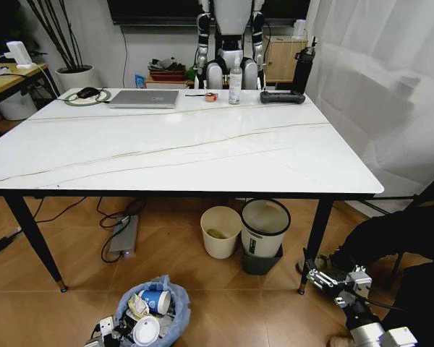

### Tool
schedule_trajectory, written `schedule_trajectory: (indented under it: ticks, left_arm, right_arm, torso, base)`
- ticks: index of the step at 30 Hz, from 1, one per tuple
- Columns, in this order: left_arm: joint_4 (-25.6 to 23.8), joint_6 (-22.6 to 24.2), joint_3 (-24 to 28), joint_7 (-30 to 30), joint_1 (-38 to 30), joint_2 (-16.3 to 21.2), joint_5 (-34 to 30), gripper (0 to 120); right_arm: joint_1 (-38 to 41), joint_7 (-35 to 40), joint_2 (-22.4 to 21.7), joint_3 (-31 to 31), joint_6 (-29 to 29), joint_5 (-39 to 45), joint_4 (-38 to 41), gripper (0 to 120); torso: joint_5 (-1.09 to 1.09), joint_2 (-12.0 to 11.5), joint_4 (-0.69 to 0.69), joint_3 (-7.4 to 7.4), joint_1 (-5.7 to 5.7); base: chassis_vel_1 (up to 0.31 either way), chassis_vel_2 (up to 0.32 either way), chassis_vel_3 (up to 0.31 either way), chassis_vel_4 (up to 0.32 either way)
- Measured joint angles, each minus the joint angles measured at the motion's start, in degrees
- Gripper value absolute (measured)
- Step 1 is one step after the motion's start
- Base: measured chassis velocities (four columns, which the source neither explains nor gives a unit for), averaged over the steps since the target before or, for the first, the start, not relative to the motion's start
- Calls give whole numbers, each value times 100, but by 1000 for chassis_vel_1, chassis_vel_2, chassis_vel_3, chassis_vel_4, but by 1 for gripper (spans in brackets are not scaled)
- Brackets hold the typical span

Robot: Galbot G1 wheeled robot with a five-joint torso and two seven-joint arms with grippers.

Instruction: Pick up the trash bin and place the trash from the table into it.

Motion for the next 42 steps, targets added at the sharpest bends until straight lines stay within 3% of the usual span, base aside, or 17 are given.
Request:
schedule_trajectory:
  ticks: [4,8,15,27,38,42]
  left_arm:
    - [29,-33,-17,24,-2,-2,0,11]
    - [42,-66,-34,58,12,-1,-15,31]
    - [-77,-93,-66,73,120,30,-44,52]
    - [-979,-178,-225,16,719,247,-87,97]
    - [-1600,-329,-303,16,978,311,-63,100]
    - [-2161,-416,-344,18,1199,382,143,100]
  right_arm:
    - [0,0,0,0,0,0,0,100]
    - [0,0,0,0,0,0,0,100]
    - [0,0,0,0,0,0,0,100]
    - [0,0,0,0,0,0,0,100]
    - [0,0,0,0,0,0,0,100]
    - [0,0,0,0,0,0,0,100]
  torso:
    - [2,3,0,1,0]
    - [1,5,0,2,1]
    - [0,6,0,4,3]
    - [0,9,0,5,4]
    - [0,10,0,6,4]
    - [0,10,0,6,5]
  base:
    - [0,0,0,0]
    - [0,0,0,0]
    - [0,0,0,0]
    - [0,0,0,0]
    - [0,0,0,0]
    - [0,0,0,0]
